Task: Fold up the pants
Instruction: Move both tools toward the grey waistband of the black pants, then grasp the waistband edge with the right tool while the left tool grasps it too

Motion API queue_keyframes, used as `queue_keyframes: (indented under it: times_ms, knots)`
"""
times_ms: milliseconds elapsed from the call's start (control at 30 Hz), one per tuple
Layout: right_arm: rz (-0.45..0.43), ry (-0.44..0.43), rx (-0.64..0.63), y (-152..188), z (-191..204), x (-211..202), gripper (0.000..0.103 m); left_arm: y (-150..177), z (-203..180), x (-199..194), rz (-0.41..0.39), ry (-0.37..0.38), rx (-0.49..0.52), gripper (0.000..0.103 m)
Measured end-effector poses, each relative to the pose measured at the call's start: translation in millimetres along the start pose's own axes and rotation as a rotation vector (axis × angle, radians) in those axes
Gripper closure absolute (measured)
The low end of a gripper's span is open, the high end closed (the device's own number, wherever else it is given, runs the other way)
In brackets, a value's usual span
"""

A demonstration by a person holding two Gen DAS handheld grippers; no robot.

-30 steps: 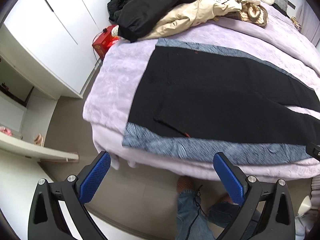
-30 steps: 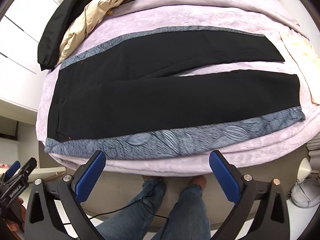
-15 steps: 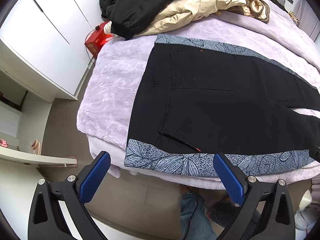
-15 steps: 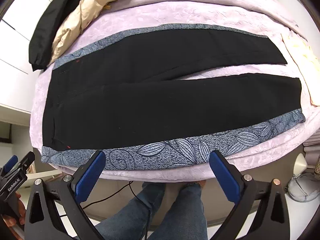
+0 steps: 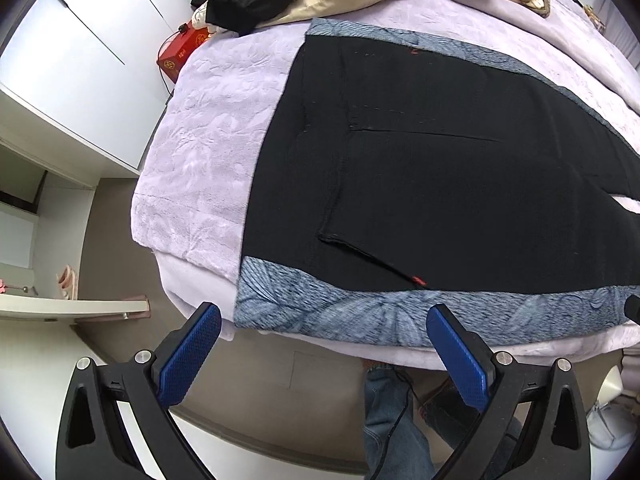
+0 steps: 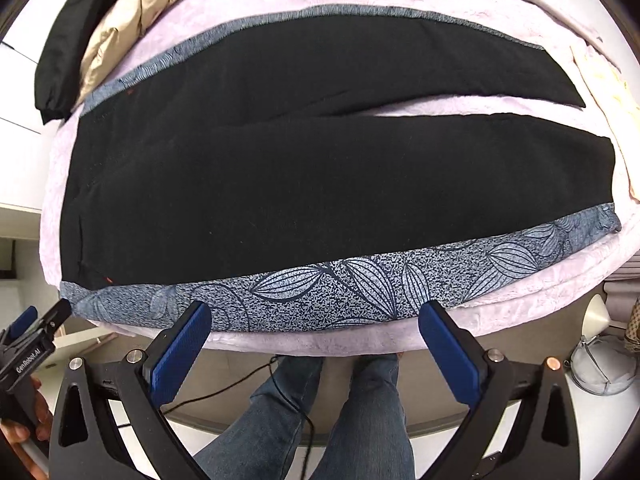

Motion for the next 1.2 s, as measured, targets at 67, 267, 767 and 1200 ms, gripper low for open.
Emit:
queue_keyframes:
  times_ms: [67, 267, 767, 1200]
  knots:
    - [-0.012, 0.002, 0.001, -1, 1, 0, 0.0, -3, 8, 3, -0.004, 0.003, 0.001, 0.0]
    - [-0.029, -0.01, 0.024, -3, 2, -1, 0.0, -16, 24, 6, -0.026, 0.003, 0.021, 0.0]
    - [-0.041, 0.033, 0.041, -10, 14, -8, 0.0, -29, 41, 10, -0.03, 0.036, 0.02, 0.0]
    - [-0.07, 0.035, -0.078, -17, 41, -28, 0.0, -45, 58, -8, -0.107, 0.042, 0.055, 0.0]
Point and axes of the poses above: each gripper's, at about its wrist camera, not at the fingertips, and x roughly the way its jaws point, z to its left, y to its underside, the point moved 6 cm from there along x, roughly the way its jaws point, and after that the axes turned 8 degrees about y, right-handed, at the moved point
